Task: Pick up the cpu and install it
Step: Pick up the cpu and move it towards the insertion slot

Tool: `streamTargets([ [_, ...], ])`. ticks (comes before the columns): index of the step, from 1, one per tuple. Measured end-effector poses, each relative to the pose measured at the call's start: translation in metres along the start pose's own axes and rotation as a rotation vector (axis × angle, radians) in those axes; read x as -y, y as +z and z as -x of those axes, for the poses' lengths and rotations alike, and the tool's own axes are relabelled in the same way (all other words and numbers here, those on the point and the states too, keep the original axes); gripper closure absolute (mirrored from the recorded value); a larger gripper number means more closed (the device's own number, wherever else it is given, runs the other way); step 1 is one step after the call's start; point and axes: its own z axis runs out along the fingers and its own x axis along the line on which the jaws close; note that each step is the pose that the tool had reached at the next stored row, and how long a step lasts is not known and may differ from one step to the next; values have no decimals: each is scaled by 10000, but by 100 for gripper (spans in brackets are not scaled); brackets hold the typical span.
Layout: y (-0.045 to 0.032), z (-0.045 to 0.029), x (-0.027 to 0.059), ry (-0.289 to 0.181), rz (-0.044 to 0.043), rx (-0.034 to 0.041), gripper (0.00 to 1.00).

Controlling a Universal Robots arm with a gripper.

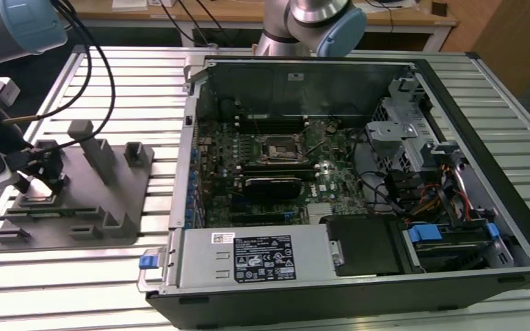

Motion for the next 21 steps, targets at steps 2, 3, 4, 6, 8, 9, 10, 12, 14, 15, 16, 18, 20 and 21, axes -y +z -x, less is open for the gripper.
streamTargets([
  [2, 0, 0, 0, 0, 0, 0, 46],
  [3, 0, 0, 0, 0, 0, 0, 46],
  [4, 1, 0, 0, 0, 0, 1, 46],
  [6, -1, 1, 0, 0, 1, 2, 46],
  [8, -16, 1, -1, 0, 2, 3, 46],
  [9, -29, 1, -1, 0, 1, 1, 46],
  [10, -44, 1, -2, 0, 0, 0, 46],
  [12, -72, 2, -3, 0, 0, 1, 46],
  [14, -108, 3, -4, 0, 1, 1, 46],
  [15, -126, 4, -5, 0, 0, 0, 46],
  [16, -143, 4, -6, 0, 0, 0, 46],
  [18, -184, 5, -8, 0, 0, 1, 46],
  [20, -234, 6, -10, 0, 0, 0, 46],
  [21, -259, 7, -10, 0, 0, 0, 46],
])
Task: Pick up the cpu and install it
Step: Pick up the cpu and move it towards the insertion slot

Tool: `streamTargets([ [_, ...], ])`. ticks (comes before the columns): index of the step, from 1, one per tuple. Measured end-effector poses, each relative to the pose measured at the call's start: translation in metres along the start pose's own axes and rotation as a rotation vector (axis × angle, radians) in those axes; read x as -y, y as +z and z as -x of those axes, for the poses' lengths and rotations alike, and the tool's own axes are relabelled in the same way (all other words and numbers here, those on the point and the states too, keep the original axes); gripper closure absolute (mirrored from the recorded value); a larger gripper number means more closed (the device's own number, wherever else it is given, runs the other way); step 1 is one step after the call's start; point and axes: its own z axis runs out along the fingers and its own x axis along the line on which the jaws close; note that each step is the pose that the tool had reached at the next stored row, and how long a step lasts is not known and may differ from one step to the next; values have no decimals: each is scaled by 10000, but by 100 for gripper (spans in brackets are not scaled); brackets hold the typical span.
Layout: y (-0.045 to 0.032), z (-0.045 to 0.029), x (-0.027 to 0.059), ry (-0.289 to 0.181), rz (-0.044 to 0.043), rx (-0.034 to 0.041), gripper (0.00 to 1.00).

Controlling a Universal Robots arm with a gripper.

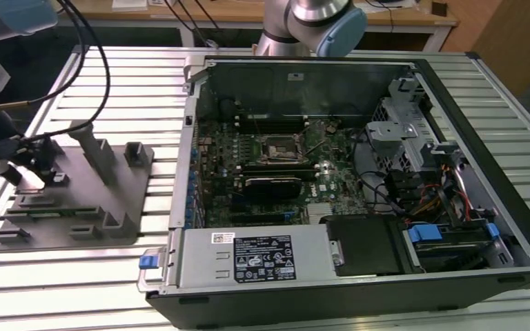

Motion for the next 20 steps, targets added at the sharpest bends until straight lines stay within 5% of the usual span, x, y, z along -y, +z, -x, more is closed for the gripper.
streamTargets([
  [20, -558, 20, -22, 0, 0, 0, 46],
])
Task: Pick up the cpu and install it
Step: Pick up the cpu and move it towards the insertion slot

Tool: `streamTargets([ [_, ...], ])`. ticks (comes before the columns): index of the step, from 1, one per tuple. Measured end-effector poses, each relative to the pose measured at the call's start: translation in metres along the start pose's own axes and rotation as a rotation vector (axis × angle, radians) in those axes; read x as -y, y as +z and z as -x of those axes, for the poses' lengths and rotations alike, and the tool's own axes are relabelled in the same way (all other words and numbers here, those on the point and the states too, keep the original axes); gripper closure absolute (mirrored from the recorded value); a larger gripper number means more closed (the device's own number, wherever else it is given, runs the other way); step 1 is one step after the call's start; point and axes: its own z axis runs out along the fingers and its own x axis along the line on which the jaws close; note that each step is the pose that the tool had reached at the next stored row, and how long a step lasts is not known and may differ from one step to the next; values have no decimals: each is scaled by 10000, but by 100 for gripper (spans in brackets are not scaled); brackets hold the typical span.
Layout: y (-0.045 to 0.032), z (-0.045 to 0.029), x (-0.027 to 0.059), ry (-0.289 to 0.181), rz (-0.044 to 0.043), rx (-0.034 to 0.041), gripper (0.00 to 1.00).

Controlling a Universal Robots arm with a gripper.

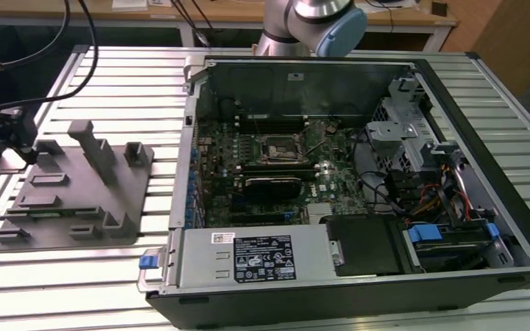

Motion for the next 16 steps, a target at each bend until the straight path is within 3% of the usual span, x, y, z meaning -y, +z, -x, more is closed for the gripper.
streamTargets([
  [16, -459, 20, -18, 0, 0, 0, 46],
])
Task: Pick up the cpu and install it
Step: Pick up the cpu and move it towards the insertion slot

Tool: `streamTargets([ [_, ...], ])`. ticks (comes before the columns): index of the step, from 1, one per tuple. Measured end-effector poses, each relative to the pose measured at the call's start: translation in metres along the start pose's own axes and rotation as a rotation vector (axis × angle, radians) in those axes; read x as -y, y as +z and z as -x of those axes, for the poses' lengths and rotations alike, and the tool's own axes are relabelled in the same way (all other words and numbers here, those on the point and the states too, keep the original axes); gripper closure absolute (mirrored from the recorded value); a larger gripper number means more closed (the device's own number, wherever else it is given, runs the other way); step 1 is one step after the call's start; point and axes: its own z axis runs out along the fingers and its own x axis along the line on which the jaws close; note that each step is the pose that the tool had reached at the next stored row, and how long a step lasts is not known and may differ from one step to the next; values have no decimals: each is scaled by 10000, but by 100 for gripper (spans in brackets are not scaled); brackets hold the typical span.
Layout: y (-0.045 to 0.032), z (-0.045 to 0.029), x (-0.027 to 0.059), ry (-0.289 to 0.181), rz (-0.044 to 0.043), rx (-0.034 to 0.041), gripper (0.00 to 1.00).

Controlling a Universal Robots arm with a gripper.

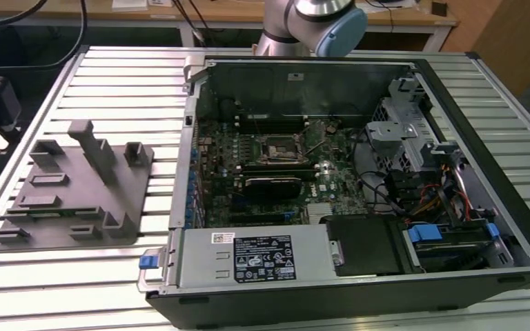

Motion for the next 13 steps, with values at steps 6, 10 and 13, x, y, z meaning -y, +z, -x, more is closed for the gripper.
streamTargets([
  [6, -188, 8, -8, 0, 0, 0, 46],
  [10, -315, 14, -13, 0, 0, 0, 46],
  [13, -403, 19, -16, 0, 0, 0, 46],
])
